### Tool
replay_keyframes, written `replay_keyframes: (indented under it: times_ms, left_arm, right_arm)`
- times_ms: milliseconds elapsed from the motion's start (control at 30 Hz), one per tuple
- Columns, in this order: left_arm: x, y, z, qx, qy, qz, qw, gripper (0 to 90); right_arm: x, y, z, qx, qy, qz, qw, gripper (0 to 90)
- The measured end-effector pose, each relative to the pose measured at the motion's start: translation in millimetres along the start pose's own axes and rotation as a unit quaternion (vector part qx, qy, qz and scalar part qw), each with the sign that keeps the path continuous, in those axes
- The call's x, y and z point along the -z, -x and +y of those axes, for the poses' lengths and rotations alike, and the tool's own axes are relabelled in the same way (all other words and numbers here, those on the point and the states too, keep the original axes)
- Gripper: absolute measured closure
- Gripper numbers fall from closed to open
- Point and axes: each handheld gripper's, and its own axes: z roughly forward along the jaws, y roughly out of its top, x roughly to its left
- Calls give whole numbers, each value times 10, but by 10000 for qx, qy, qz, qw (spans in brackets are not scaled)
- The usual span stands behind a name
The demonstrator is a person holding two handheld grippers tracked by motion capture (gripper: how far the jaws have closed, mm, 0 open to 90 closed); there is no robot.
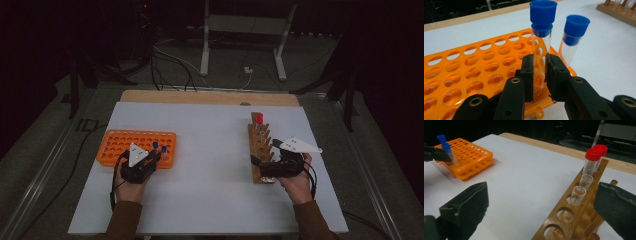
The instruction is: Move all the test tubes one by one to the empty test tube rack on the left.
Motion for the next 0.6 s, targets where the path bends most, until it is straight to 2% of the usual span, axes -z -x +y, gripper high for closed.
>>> replay_keyframes:
  times_ms: [133, 500, 600]
  left_arm:
    - [-20, 20, -14, -103, -118, -6, 9999, 768]
    - [-24, 6, -28, -42, -195, -72, 9998, 756]
    - [-5, 1, -35, 71, -141, -120, 9998, 641]
  right_arm:
    - [2, -1, -1, -5, -5, -1, 10000, 2]
    - [3, -2, 2, -1, -4, 4, 10000, 2]
    - [6, -2, 6, -12, 0, 1, 10000, 1]
